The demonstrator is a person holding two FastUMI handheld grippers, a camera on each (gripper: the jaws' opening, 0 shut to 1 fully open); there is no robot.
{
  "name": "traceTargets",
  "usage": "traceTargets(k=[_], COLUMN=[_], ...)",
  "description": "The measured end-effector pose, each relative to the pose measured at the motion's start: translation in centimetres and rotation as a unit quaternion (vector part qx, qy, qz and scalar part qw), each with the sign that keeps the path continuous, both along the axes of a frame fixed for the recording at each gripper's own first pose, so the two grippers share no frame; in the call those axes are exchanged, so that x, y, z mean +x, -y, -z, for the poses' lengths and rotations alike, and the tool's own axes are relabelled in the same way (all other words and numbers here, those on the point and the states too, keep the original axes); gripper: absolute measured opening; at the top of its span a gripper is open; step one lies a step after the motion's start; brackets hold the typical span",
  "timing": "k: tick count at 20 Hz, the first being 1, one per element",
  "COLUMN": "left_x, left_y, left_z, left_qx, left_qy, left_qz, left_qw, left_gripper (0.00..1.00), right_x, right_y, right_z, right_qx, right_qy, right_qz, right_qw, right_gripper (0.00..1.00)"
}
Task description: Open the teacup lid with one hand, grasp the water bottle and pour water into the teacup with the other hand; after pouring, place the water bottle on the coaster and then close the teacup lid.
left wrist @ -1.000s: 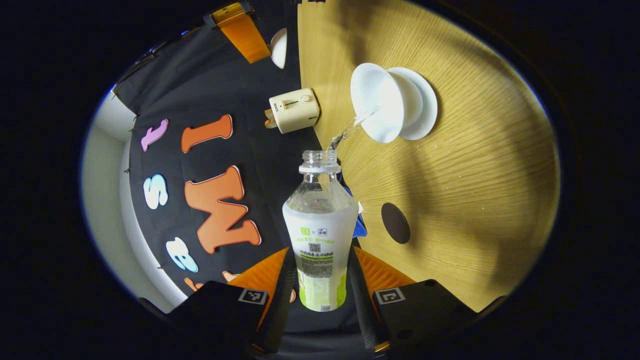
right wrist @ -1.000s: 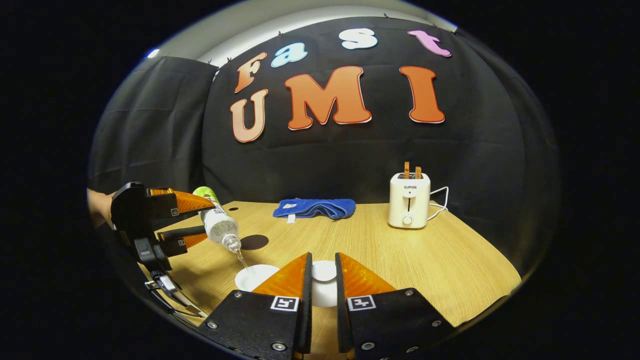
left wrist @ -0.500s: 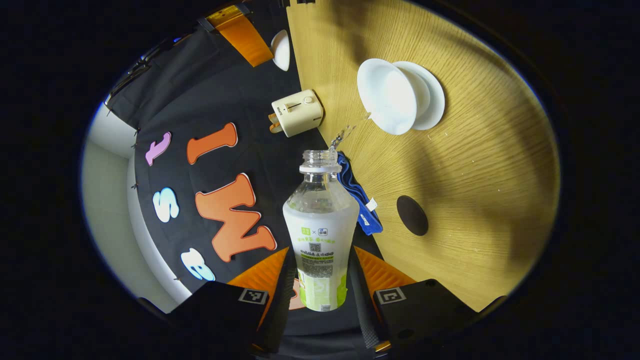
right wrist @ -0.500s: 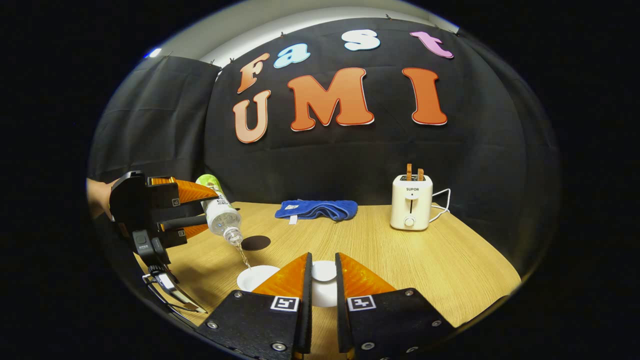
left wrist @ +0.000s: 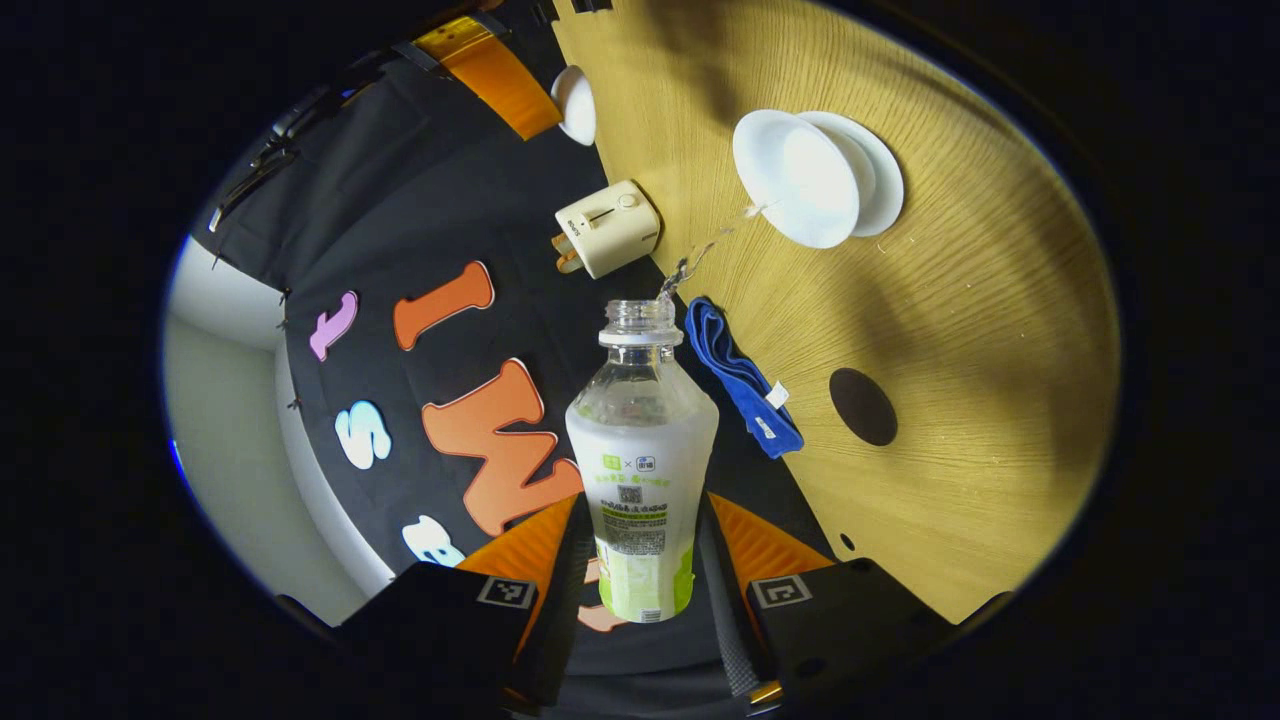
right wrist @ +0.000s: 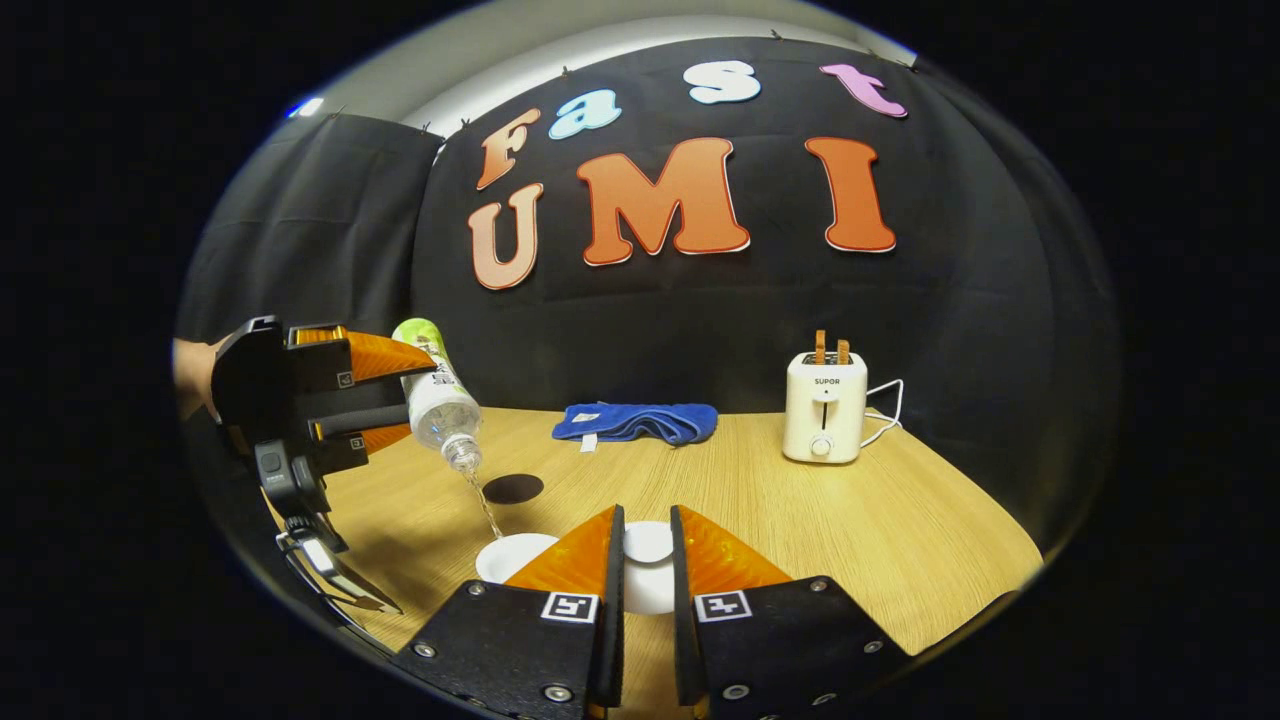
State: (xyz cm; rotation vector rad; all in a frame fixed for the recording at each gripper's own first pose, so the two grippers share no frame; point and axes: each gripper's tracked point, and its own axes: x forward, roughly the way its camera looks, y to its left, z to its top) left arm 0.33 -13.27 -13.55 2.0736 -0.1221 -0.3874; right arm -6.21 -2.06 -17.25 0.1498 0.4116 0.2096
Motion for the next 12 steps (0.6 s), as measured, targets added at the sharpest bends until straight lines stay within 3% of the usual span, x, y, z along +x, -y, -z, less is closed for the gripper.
traceTargets(k=[12], left_x=[-1.0], left_y=[2.4], left_z=[1.4], left_qx=[0.053], left_qy=[-0.005], left_qz=[0.051], left_qw=[0.997], left_gripper=[0.63], right_x=[-0.4], right_y=[0.1], right_z=[-0.2], right_qx=[-0.003], right_qy=[0.004], right_qz=[-0.001], right_qw=[1.000], right_gripper=[0.21])
